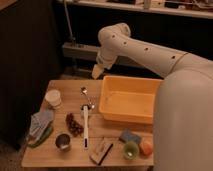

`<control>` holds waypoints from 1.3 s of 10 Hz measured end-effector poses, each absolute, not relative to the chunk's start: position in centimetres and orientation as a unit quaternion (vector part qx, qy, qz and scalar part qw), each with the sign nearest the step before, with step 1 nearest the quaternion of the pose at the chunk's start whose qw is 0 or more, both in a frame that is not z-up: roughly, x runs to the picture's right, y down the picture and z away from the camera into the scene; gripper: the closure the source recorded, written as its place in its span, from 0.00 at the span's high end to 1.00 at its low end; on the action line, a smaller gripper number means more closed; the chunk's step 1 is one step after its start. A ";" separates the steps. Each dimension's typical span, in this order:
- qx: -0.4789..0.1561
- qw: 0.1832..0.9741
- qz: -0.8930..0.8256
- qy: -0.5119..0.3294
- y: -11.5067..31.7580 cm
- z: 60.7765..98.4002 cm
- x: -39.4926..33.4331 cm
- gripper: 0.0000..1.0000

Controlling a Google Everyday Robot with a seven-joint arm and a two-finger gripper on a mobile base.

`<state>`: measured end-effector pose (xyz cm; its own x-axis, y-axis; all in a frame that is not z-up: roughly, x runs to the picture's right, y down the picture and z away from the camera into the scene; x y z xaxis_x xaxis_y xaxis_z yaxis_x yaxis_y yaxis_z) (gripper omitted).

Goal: Place fork in metal cup

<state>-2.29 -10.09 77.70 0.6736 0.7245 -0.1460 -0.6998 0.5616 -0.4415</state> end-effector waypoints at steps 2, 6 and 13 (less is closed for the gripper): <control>-0.238 0.885 0.398 -0.042 -10.6 78.7 -3.8 0.65; -0.238 0.885 0.397 -0.050 -9.8 80.8 -10.6 0.65; -0.250 0.794 0.553 0.046 -9.7 82.2 -13.9 0.65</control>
